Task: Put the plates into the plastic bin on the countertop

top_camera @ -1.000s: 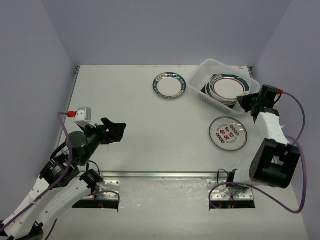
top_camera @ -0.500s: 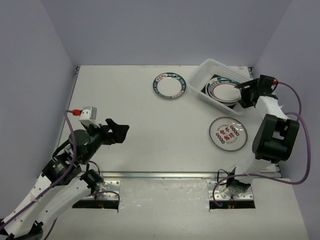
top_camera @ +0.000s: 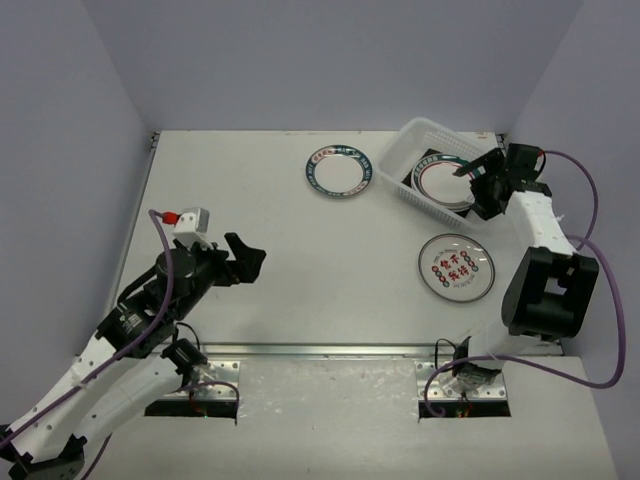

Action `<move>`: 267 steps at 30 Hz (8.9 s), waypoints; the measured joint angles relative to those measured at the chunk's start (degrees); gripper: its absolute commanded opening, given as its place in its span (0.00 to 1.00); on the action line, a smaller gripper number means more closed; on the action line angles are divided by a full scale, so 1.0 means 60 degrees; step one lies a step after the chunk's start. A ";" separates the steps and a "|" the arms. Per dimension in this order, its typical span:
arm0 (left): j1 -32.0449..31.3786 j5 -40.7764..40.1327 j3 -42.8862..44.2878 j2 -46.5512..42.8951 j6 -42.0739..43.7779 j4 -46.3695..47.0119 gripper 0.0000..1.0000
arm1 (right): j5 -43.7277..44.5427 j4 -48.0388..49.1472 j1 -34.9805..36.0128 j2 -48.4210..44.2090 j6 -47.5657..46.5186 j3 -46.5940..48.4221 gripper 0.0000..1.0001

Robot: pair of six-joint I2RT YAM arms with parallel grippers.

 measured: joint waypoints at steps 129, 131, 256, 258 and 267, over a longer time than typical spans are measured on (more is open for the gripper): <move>0.0914 0.2463 -0.0497 -0.0343 0.0296 0.0983 1.00 | -0.0048 -0.0170 0.0273 -0.0714 0.0300 -0.0537 0.99; 0.0914 0.2457 -0.0525 -0.0410 0.0288 0.0993 1.00 | -0.0006 -0.0194 0.0362 -0.1285 -0.0013 -0.0862 0.99; -0.1198 0.1272 1.6058 2.0769 -0.3753 0.6855 0.54 | -0.3423 -0.5465 0.1194 -1.3526 -0.1791 -0.1668 0.99; -0.1198 0.1254 1.5956 2.0712 -0.3759 0.6900 0.61 | -0.3407 -0.5465 0.1194 -1.3526 -0.1793 -0.1664 0.99; -0.1244 0.1303 1.5366 1.9829 -0.3944 0.5962 1.00 | -0.3410 -0.5457 0.1194 -1.3515 -0.1759 -0.1664 0.99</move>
